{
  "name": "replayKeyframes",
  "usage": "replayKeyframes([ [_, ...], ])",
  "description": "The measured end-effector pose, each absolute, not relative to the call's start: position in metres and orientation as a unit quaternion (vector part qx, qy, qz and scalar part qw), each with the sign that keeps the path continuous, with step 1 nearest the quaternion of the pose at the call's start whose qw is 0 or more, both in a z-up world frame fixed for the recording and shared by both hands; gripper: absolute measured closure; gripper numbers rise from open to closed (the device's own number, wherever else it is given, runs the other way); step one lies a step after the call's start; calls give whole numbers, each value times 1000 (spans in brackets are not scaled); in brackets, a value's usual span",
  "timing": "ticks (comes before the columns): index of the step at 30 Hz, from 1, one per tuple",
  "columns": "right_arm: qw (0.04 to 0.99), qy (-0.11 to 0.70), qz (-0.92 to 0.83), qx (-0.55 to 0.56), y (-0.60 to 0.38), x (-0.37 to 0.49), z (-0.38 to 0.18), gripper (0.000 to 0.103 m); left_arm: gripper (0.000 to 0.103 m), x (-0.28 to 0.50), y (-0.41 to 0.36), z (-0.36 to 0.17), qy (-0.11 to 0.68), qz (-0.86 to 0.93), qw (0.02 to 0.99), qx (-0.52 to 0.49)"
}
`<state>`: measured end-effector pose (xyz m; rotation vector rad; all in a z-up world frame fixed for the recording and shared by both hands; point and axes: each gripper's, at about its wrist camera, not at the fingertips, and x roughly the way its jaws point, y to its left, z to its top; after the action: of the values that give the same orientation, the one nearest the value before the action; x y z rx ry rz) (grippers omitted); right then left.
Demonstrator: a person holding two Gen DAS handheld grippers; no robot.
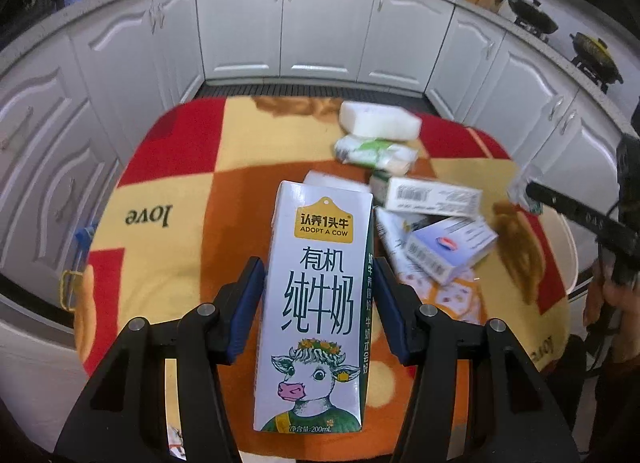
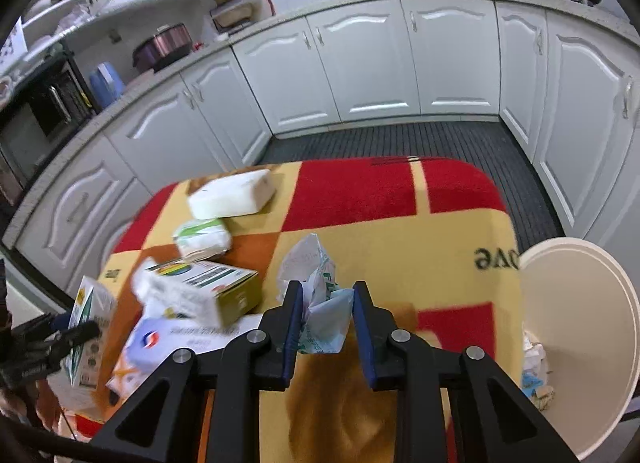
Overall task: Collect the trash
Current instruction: 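Grasp the white milk carton with the left gripper while the right grasps the clear plastic wrapper, then carry the milk carton and plastic wrapper over the bin with both grippers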
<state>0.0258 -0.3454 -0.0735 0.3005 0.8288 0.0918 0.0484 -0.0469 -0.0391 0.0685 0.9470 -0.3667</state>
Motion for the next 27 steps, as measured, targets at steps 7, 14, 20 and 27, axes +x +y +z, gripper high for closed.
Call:
replayKeyframes([
  [7,913,378,39,150,-355,-13,-56,79,50,29,-81,-13,429,-216,876,35],
  [14,921,361,13,148,-381,-50,-44,79,50,19,-131,3,417,-263,869,41],
  [20,920,359,-20,157,-412,-70,-45,79,50,13,-178,5,413,-294,860,58],
  [27,916,359,-48,171,-444,-90,-51,79,50,9,-234,-3,421,-327,843,74],
])
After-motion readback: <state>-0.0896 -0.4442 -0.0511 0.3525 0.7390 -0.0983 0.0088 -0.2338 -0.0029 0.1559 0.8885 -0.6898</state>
